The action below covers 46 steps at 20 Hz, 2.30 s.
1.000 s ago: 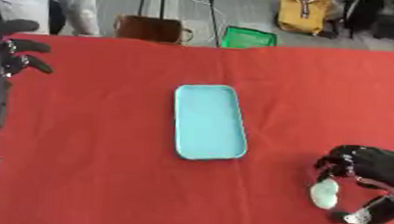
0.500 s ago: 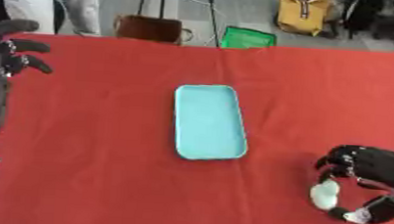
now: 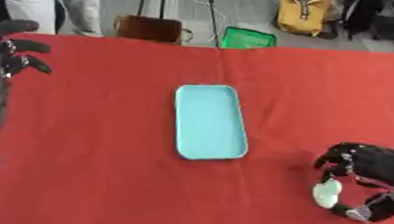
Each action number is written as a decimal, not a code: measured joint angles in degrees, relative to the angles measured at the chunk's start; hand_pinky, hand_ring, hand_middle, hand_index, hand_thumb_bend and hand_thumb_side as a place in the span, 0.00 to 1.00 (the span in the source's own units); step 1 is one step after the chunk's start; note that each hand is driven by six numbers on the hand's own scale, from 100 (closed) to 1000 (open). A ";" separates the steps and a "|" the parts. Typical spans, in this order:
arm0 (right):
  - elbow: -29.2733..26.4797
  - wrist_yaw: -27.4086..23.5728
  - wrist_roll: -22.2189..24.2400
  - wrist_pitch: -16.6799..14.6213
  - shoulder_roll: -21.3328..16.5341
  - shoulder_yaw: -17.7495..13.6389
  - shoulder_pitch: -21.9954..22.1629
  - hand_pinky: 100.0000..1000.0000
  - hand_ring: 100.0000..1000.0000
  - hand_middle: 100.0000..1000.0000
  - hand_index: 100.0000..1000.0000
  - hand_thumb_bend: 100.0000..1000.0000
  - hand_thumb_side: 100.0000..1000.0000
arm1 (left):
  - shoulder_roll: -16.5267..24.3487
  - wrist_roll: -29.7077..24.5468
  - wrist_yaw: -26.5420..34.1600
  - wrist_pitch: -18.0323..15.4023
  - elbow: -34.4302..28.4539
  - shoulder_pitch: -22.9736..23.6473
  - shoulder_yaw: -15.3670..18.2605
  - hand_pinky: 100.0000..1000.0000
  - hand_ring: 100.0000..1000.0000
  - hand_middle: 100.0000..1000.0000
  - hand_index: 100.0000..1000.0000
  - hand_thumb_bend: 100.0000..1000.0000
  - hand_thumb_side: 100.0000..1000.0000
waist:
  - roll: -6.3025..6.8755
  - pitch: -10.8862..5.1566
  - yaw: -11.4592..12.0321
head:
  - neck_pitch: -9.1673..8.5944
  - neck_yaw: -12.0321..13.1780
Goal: Pick up objects on the table and place them in the box.
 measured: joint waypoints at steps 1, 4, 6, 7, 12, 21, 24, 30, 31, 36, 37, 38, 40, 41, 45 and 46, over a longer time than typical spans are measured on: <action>0.00 0.00 -0.22 -0.22 0.00 -0.02 0.00 0.82 0.76 0.73 0.56 0.24 0.24 | 0.00 0.00 0.00 0.00 0.00 0.00 0.00 0.47 0.63 0.72 0.78 0.46 0.76 | 0.01 0.00 0.00 | -0.01 0.00; 0.00 -0.24 -0.68 -0.68 0.00 -0.13 -0.02 0.81 0.75 0.72 0.56 0.22 0.24 | 0.00 0.01 0.00 0.00 0.00 0.00 0.00 0.47 0.63 0.72 0.78 0.46 0.76 | 0.07 0.00 0.00 | -0.01 0.00; 0.00 -1.77 -0.72 -0.72 0.00 -0.32 -0.16 0.80 0.74 0.71 0.56 0.21 0.24 | 0.00 0.02 0.00 0.00 0.00 0.00 0.00 0.47 0.63 0.72 0.78 0.46 0.76 | 0.12 0.00 -0.01 | -0.02 0.00; -0.01 -3.05 -0.66 -0.66 0.00 -0.34 -0.46 0.80 0.74 0.71 0.56 0.21 0.24 | 0.00 0.03 0.00 0.00 0.00 0.00 0.00 0.47 0.63 0.72 0.78 0.46 0.76 | 0.16 0.00 -0.02 | -0.02 0.00; -1.38 -10.60 1.06 1.06 -0.01 -1.03 -1.65 0.79 0.73 0.71 0.55 0.19 0.24 | 0.00 0.04 0.00 0.02 0.00 0.00 0.00 0.47 0.63 0.72 0.78 0.46 0.77 | 0.16 0.00 -0.09 | -0.02 0.00; -3.00 -23.47 6.36 6.36 2.11 -1.09 -9.67 0.80 0.74 0.71 0.56 0.20 0.23 | 0.00 0.07 0.00 0.05 0.00 0.00 0.00 0.47 0.63 0.72 0.78 0.45 0.77 | 0.22 -0.01 -0.02 | -0.02 0.01; -0.33 -24.77 8.10 8.10 4.76 -0.79 -13.90 0.79 0.73 0.71 0.56 0.19 0.25 | 0.00 0.06 0.00 0.04 0.00 0.00 -0.01 0.47 0.63 0.72 0.78 0.45 0.77 | 0.41 -0.01 0.57 | -0.02 -0.03; 9.55 -23.39 10.50 10.50 12.30 -1.08 -20.63 0.79 0.73 0.71 0.56 0.19 0.25 | -0.06 -0.05 0.05 0.01 0.00 -0.12 -0.05 0.47 0.63 0.72 0.78 0.45 0.77 | 1.08 0.21 1.51 | -0.10 -0.27; 10.45 -22.95 10.61 10.61 12.91 -1.17 -20.97 0.79 0.73 0.71 0.56 0.19 0.25 | -0.06 -0.07 0.06 0.02 0.00 -0.13 -0.06 0.47 0.63 0.72 0.78 0.45 0.77 | 1.08 0.23 1.62 | -0.19 -0.29; 14.90 -20.31 11.43 11.42 16.43 -3.10 -23.94 0.79 0.73 0.71 0.58 0.18 0.29 | -0.63 -0.57 0.34 -0.10 0.00 -0.81 -0.70 0.47 0.63 0.72 0.78 0.44 0.77 | 2.24 0.86 3.67 | -0.67 -1.61; 16.13 -19.50 11.70 11.70 17.58 -3.77 -24.51 0.79 0.73 0.71 0.58 0.18 0.29 | -0.81 -0.69 0.47 -0.18 0.00 -0.99 -0.78 0.47 0.63 0.72 0.78 0.44 0.77 | 2.30 0.88 3.74 | -0.76 -1.89; 17.50 -18.67 11.91 11.91 18.82 -4.42 -25.04 0.79 0.73 0.71 0.58 0.18 0.29 | -1.00 -0.81 0.60 -0.22 0.00 -1.10 -0.88 0.47 0.63 0.72 0.78 0.44 0.77 | 2.33 0.91 3.87 | -0.84 -2.07; 20.28 -17.00 12.13 12.13 21.53 -5.49 -26.01 0.79 0.73 0.71 0.58 0.18 0.30 | -1.05 -0.96 0.75 -0.24 0.00 -1.10 -1.06 0.47 0.63 0.72 0.78 0.44 0.77 | 2.38 0.99 3.87 | -0.97 -2.21; 21.56 -16.08 12.16 12.15 22.80 -5.95 -26.46 0.79 0.73 0.71 0.58 0.18 0.30 | -1.06 -1.05 0.78 -0.26 0.00 -1.15 -1.08 0.47 0.63 0.72 0.78 0.44 0.77 | 2.40 1.00 3.96 | -1.01 -2.33; 24.80 -12.41 11.78 11.77 26.59 -6.82 -27.61 0.79 0.74 0.72 0.64 0.22 0.34 | -1.07 -1.29 0.84 -0.29 0.00 -1.44 -1.12 0.47 0.63 0.72 0.78 0.44 0.77 | 2.65 1.04 4.57 | -1.05 -2.75; 25.16 -11.49 11.60 11.60 27.22 -6.84 -27.70 0.80 0.74 0.74 0.73 0.32 0.38 | -1.07 -1.32 0.87 -0.32 0.00 -1.48 -1.14 0.47 0.63 0.72 0.78 0.44 0.77 | 2.72 1.06 4.78 | -1.06 -2.88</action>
